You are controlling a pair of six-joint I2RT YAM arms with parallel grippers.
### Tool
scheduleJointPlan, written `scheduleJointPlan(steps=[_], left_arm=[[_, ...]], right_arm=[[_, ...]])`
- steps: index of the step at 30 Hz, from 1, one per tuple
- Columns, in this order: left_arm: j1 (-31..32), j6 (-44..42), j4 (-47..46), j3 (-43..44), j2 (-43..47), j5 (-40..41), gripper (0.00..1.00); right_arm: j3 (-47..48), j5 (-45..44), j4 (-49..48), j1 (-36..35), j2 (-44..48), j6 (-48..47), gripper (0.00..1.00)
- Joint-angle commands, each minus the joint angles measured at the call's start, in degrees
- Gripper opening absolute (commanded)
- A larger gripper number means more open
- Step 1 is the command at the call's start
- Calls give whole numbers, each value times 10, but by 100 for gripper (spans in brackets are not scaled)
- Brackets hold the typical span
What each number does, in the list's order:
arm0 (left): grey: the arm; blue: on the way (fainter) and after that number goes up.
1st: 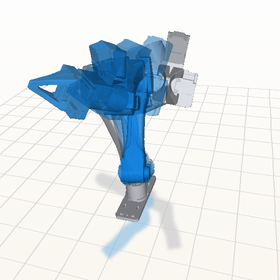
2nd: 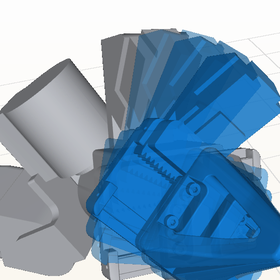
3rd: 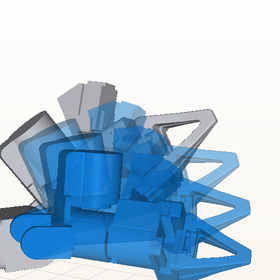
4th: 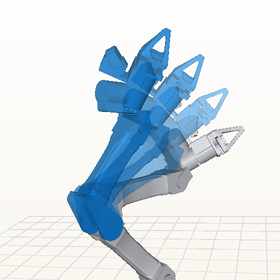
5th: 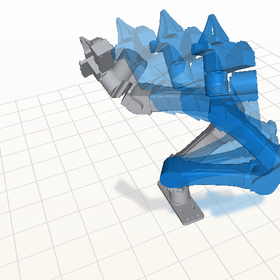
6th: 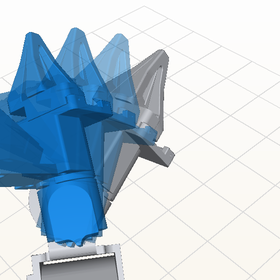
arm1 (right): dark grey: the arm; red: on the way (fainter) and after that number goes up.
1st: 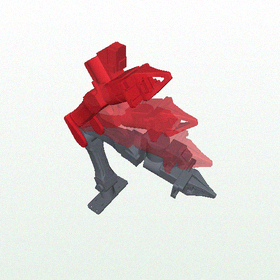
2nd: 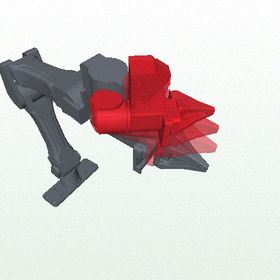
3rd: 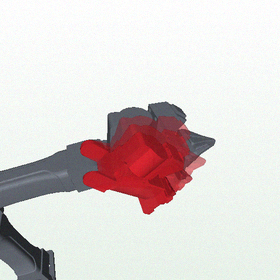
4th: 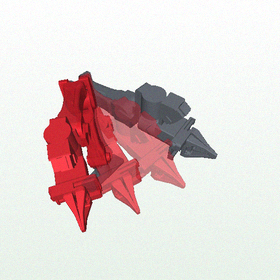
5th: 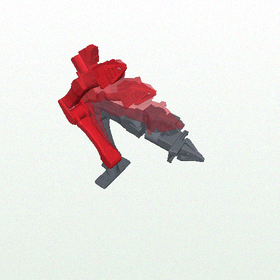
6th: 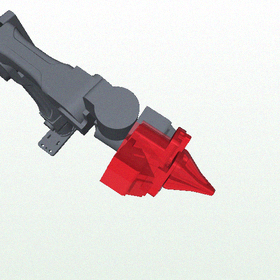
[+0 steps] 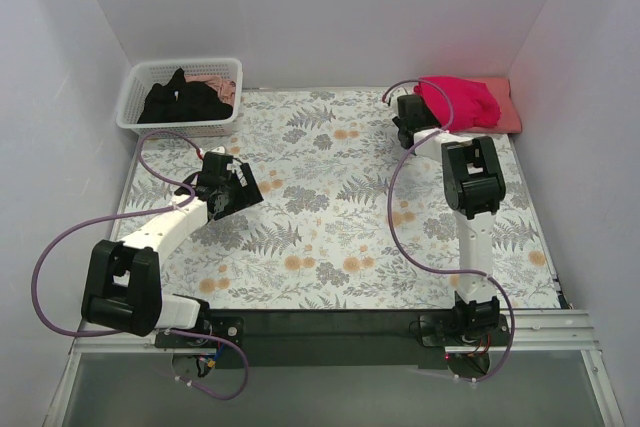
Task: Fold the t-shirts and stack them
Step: Neatly place the folded tshirt to the corner
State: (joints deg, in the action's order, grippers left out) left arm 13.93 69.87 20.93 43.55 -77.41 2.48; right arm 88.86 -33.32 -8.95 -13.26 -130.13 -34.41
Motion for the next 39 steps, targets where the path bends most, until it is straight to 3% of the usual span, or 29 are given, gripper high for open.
scheduleJointPlan(steps=[1, 2, 7, 10, 14, 21, 30, 36, 39], left_arm=[[-3, -7, -4, 2, 23, -5, 82], [-3, -7, -4, 3, 23, -5, 82], [-3, -8, -4, 3, 24, -6, 82], [-3, -8, -4, 2, 26, -5, 82], [-3, -8, -4, 2, 27, -5, 82], [-3, -10, -4, 3, 30, -8, 82], [-3, -11, -5, 2, 27, -11, 82], [-4, -12, -4, 3, 21, -13, 82], [-3, -13, -5, 3, 17, -14, 82]], right_arm=[[39, -96, -83, -8, -25, -79, 56], [43, -104, -89, -8, -30, -86, 51], [53, -133, -115, -9, -44, -109, 44], [59, -140, -121, -8, -50, -119, 31], [54, -136, -122, -12, -43, -118, 2], [12, -112, -116, -39, 8, -116, 1], [61, -25, 59, -51, 14, 2, 1], [94, 42, 144, -50, 0, 44, 30], [97, 97, 173, -43, 41, 80, 46]])
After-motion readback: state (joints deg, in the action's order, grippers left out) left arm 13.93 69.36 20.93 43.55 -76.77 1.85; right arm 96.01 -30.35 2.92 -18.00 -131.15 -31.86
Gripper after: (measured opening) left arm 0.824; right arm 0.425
